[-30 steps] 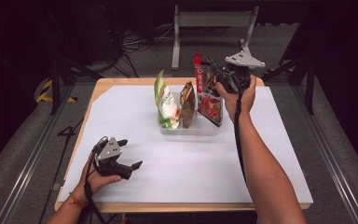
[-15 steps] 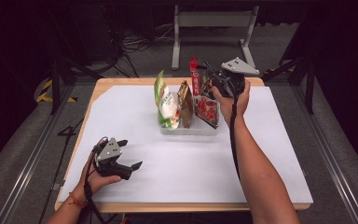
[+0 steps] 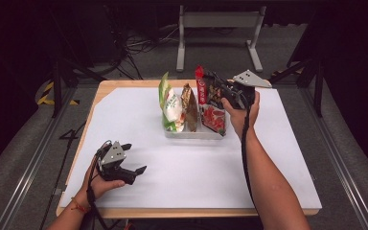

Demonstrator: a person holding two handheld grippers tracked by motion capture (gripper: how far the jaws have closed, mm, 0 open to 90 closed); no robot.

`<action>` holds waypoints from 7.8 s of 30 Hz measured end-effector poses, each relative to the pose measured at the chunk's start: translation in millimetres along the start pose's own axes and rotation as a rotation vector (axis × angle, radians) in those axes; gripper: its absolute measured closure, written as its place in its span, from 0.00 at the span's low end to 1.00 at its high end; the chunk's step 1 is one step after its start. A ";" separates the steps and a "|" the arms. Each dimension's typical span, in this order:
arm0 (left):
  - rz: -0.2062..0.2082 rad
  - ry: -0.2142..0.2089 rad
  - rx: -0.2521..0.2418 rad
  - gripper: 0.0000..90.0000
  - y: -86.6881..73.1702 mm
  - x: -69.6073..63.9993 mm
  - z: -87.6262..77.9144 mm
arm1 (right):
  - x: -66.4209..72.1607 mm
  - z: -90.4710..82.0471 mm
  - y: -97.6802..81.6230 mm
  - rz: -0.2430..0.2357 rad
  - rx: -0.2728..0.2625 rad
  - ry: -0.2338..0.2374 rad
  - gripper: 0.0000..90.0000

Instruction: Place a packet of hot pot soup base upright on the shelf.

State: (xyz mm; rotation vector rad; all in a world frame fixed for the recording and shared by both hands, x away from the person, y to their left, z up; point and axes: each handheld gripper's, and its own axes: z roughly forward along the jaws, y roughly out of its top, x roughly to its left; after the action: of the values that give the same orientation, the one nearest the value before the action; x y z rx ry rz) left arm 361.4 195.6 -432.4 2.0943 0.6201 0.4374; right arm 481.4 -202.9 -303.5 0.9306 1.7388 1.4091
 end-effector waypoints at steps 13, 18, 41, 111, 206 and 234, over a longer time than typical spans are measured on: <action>-0.005 -0.007 0.011 0.07 -0.5 1.2 2.3 | -8.2 -12.9 -6.4 0.022 -0.006 -0.005 0.78; -0.006 -0.009 0.012 0.06 -0.1 1.1 3.2 | -9.2 -21.1 -10.5 0.004 0.004 0.005 0.75; 0.001 -0.010 0.018 0.07 1.3 -0.7 3.2 | 5.8 -72.2 -74.4 -0.170 0.264 0.088 0.99; 0.032 -0.024 0.049 0.07 0.8 -1.8 6.4 | 20.1 -62.6 -94.8 -0.212 0.346 0.085 0.95; 0.086 -0.026 0.077 0.07 1.3 -11.4 14.4 | -21.4 -180.9 -142.9 -0.205 0.320 0.029 0.15; 0.079 -0.021 0.080 0.07 -1.1 -9.8 12.6 | -15.3 -182.0 -155.7 -0.151 0.355 -0.010 0.11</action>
State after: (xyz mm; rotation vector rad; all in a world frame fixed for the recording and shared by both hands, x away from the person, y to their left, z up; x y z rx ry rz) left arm 359.7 182.2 -441.0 2.2028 0.5521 0.4404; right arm 316.3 -326.5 -426.2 0.9619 2.0459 1.0161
